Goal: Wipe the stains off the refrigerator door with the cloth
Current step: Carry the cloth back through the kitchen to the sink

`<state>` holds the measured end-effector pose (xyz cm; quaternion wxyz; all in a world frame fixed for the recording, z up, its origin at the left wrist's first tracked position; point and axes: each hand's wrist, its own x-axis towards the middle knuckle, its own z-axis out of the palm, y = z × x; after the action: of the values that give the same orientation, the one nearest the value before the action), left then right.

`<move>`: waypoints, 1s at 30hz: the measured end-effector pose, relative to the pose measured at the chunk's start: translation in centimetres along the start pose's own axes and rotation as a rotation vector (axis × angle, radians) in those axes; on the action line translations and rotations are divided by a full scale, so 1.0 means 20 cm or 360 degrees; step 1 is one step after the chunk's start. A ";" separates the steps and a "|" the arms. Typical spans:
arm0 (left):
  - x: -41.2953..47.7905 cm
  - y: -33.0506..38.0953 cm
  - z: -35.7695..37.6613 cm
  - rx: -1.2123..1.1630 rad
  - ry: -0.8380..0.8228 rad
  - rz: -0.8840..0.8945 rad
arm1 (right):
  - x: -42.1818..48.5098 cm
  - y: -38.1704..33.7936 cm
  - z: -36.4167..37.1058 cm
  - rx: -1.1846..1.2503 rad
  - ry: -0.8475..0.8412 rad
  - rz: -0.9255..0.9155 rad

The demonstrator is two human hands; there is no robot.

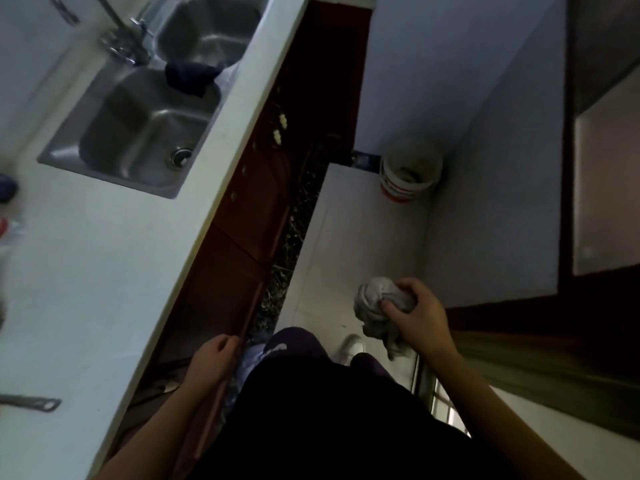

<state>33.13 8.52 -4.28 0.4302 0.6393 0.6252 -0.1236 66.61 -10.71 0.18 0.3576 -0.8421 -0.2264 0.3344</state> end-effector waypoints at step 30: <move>1.08 1.32 -0.55 -0.0529 0.0371 -0.0114 | 1.90 -0.92 -0.18 -0.0192 -0.0417 -0.0080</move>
<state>56.84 35.32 -2.26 0.4499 0.5468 0.7049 0.0409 92.21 23.01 0.80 0.2820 -0.8053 -0.3117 0.4182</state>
